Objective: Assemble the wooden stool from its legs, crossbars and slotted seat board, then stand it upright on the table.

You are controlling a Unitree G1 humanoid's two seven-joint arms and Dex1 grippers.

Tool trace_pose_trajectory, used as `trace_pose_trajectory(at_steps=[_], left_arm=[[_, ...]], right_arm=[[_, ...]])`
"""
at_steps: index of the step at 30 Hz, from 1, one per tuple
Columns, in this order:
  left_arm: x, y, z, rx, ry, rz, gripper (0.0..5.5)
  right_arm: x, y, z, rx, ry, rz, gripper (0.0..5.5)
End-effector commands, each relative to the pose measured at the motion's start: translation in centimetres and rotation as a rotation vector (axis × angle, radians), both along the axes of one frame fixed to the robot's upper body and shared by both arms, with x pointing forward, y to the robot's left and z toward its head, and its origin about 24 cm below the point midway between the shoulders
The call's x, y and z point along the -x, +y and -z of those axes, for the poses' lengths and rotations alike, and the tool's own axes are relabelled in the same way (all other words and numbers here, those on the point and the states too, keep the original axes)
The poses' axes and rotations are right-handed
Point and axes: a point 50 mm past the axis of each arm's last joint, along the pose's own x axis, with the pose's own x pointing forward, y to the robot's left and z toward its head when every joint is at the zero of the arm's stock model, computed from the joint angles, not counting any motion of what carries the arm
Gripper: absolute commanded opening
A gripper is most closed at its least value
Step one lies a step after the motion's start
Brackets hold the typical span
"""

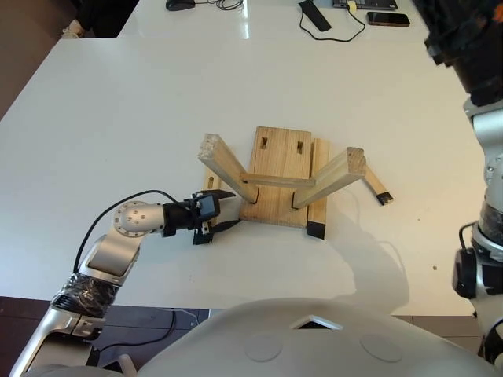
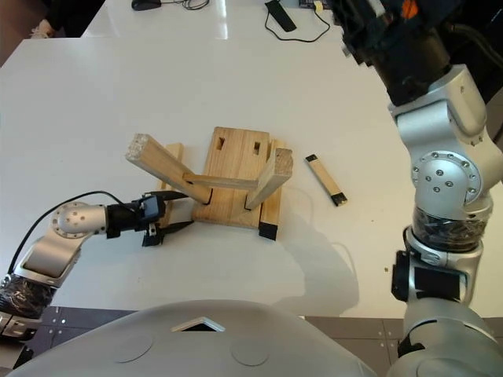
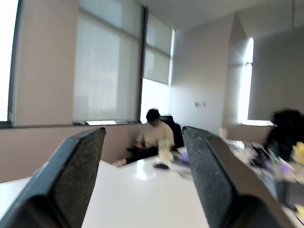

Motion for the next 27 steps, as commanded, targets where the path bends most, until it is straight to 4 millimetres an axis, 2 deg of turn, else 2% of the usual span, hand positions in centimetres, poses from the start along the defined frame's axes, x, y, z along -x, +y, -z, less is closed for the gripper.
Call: trace_pose_trajectory(at_steps=[1, 3, 5, 8, 12, 15, 20, 27], left_arm=[[-1.0, 1.5, -0.1, -0.083, -0.026, -0.010, 3.23], [-1.0, 1.5, 0.3, -0.098, -0.025, 0.007, 3.23], [-0.9, 1.3, 0.8, -0.110, -0.019, 0.030, 3.23], [-0.4, 1.4, 1.5, -0.146, -0.012, 0.057, 3.23], [-0.6, 1.9, 1.9, -0.166, -0.016, 0.053, 3.23], [-0.6, 2.1, 2.2, -0.175, -0.018, 0.041, 3.23], [-0.6, 2.7, 2.5, -0.186, -0.017, 0.017, 3.23], [-0.5, 3.6, 3.1, -0.203, -0.015, -0.036, 3.23]], right_arm=[[2.3, 2.2, 10.2, 0.259, 0.268, -0.121, 2.99], [3.6, 4.2, 12.5, 0.292, 0.307, -0.222, 2.99], [4.1, 5.7, 13.6, 0.306, 0.314, -0.283, 2.99], [4.3, 6.1, 15.6, 0.385, 0.356, -0.312, 2.99], [5.9, 3.2, 19.4, 0.579, 0.490, -0.326, 2.99], [7.3, 1.1, 20.7, 0.650, 0.552, -0.357, 2.99], [8.1, -2.0, 20.4, 0.713, 0.585, -0.367, 2.99], [7.7, -5.5, 19.7, 0.781, 0.622, -0.322, 2.99]])
